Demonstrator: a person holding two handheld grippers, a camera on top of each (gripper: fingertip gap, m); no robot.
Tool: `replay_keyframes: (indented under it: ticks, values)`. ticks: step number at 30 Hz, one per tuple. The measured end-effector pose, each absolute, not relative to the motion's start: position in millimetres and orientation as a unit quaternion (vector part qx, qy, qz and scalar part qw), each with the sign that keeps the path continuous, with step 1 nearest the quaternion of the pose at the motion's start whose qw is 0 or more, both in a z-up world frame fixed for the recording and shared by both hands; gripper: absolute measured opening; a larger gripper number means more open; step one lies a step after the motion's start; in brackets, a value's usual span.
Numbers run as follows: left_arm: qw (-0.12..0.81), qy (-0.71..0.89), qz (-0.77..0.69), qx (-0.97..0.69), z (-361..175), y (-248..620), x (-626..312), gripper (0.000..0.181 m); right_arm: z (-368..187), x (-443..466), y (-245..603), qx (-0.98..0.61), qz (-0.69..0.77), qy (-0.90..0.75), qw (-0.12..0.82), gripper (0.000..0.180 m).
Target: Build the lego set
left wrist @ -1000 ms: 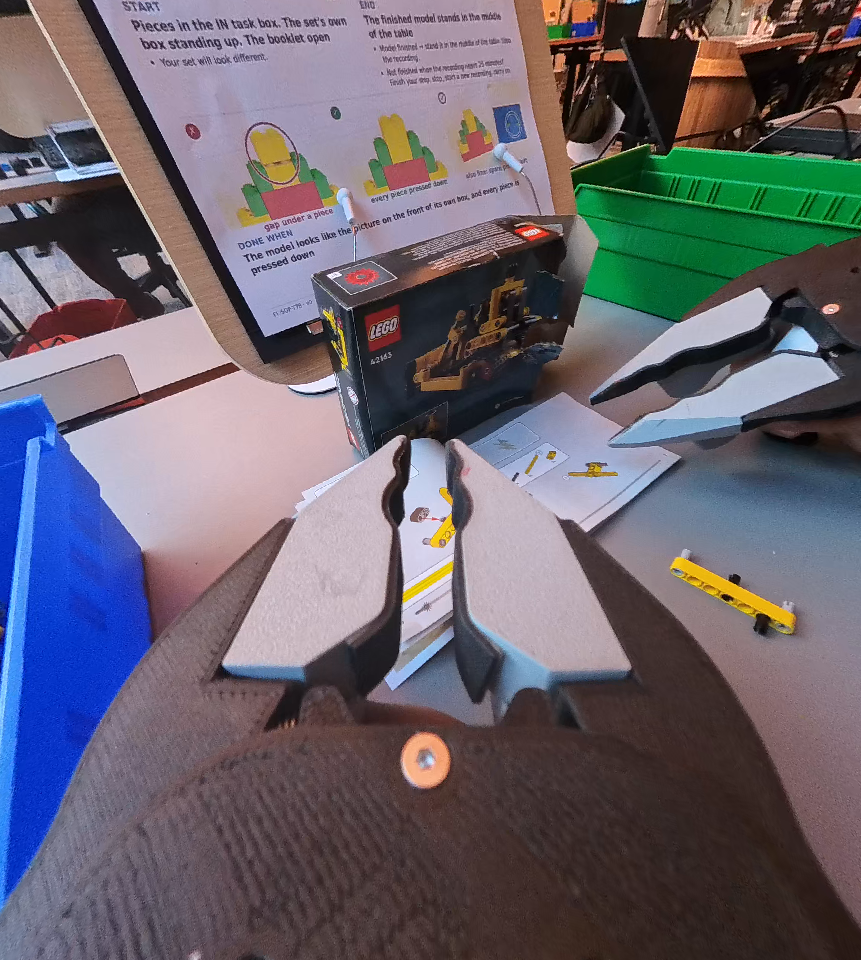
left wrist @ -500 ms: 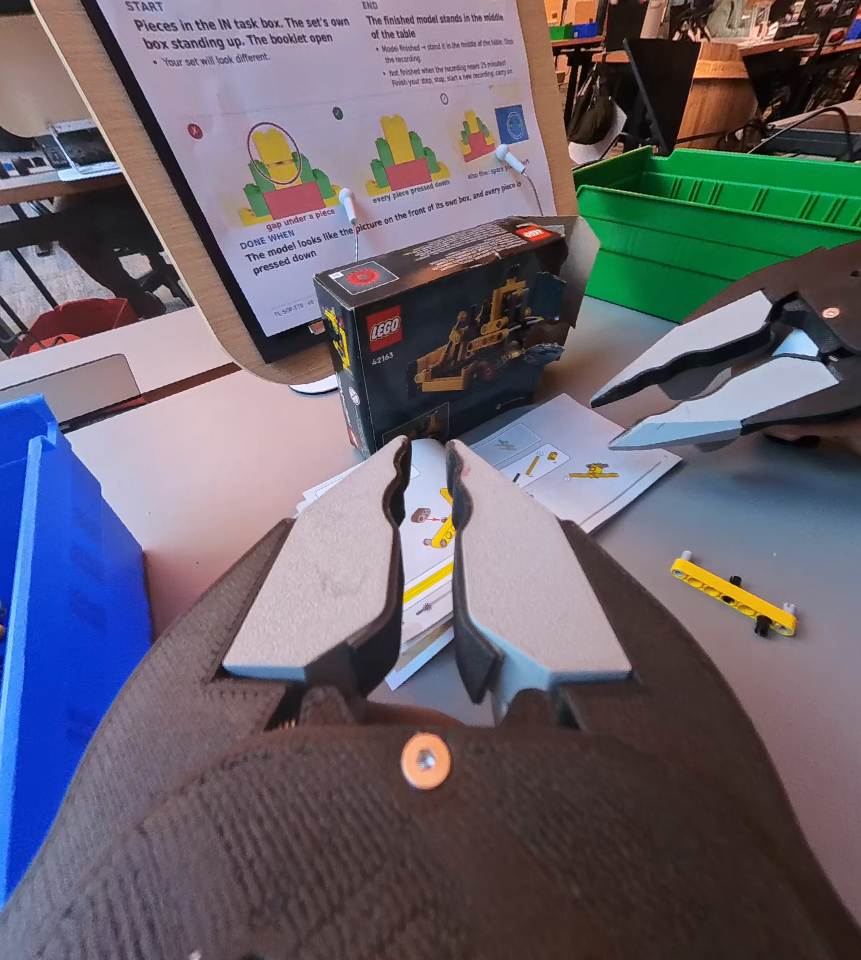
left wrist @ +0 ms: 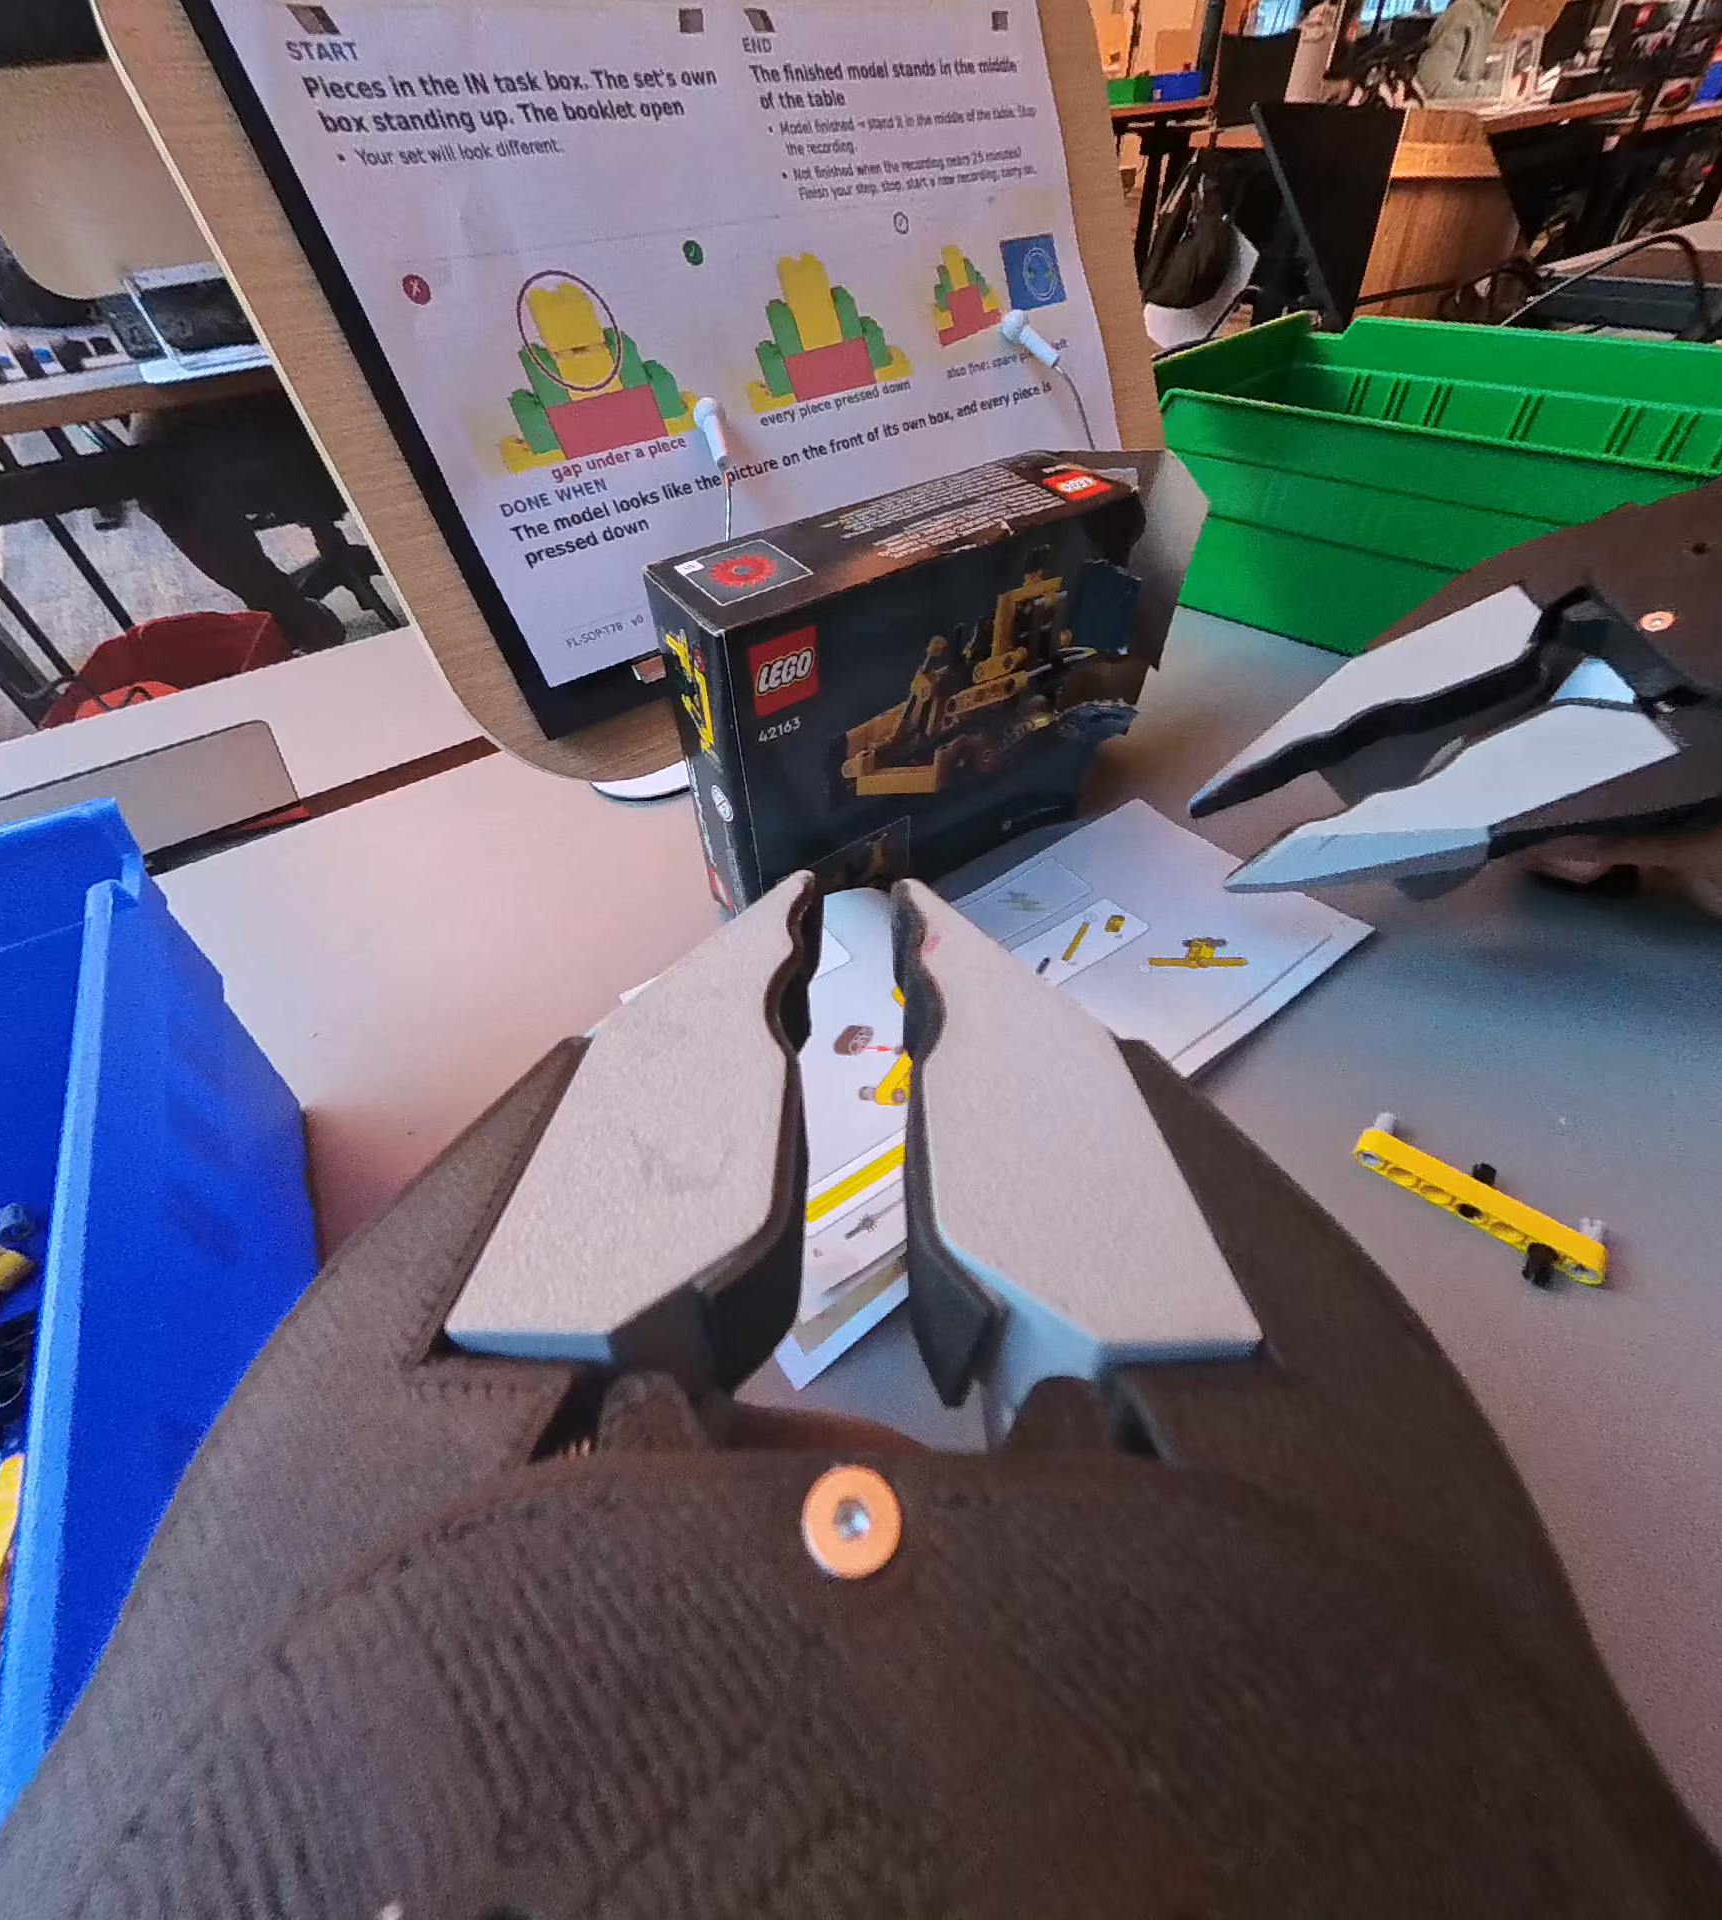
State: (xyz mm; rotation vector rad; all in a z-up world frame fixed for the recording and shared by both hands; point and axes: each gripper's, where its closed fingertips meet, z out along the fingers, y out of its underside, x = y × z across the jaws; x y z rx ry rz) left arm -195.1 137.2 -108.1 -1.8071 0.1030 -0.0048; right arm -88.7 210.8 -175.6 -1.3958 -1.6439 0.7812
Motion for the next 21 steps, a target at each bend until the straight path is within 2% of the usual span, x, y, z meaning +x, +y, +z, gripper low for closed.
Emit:
replay_keyframes:
  ticks: [9,21]
  values:
    - [0.712,0.007,0.012,-0.702,-60.7,122.6,-208.8,0.000,-170.0,-89.1,217.3,-0.555,0.317,-0.640,0.427,0.024]
    - [0.684,0.039,0.028,-0.727,-80.4,130.9,-195.0,0.000,-159.8,-87.9,221.0,-0.549,0.342,-0.621,0.443,0.022]
